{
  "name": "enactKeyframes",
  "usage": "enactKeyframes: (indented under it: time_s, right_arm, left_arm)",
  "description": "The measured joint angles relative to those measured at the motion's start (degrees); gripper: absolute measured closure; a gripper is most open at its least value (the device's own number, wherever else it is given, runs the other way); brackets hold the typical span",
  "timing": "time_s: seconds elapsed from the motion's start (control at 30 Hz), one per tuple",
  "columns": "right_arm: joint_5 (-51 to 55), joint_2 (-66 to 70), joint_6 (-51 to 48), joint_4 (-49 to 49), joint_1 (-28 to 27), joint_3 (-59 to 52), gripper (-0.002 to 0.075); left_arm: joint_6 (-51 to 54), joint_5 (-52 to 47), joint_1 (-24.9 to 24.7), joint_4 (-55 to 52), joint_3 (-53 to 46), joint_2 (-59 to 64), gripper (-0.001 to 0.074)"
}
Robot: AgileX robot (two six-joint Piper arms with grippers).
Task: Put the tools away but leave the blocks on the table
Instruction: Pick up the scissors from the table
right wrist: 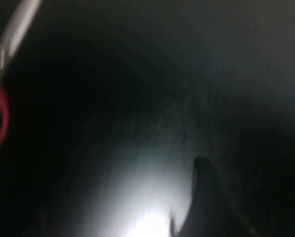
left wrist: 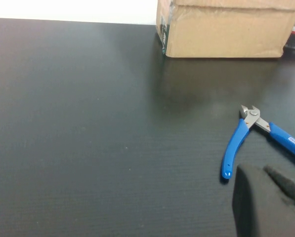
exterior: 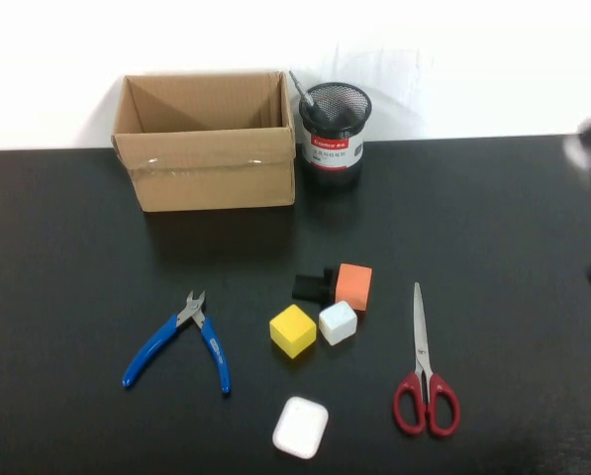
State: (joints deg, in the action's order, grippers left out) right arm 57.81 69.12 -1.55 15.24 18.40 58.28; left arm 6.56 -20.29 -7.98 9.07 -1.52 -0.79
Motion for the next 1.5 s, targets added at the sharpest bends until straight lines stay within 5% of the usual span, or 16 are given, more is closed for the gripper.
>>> enactKeyframes:
  time_s: [0.37, 0.53, 0.93, 1.3, 1.5]
  right_arm:
    - [-1.4, -9.6, 6.1, 1.3, 0.0, -22.1, 0.041]
    - [-10.5, -9.6, 9.7, 2.2, 0.0, -26.7, 0.041]
    - [-25.0, -5.3, -0.3, -32.9, 0.0, -23.9, 0.041]
    - [-21.7, 7.2, 5.3, -33.0, 4.1, -13.0, 0.0408]
    - [-23.0, 20.1, 24.4, -21.8, 13.2, -3.3, 0.0408]
  left_arm:
    - [0.0, 0.0, 0.0, 0.0, 0.0, 0.0, 0.0739]
    - [0.0, 0.0, 0.0, 0.0, 0.0, 0.0, 0.0739]
    - [0.0, 0.0, 0.0, 0.0, 0.0, 0.0, 0.0739]
    - [0.0, 0.0, 0.0, 0.0, 0.0, 0.0, 0.0739]
    - [0.0, 0.0, 0.0, 0.0, 0.0, 0.0, 0.0739]
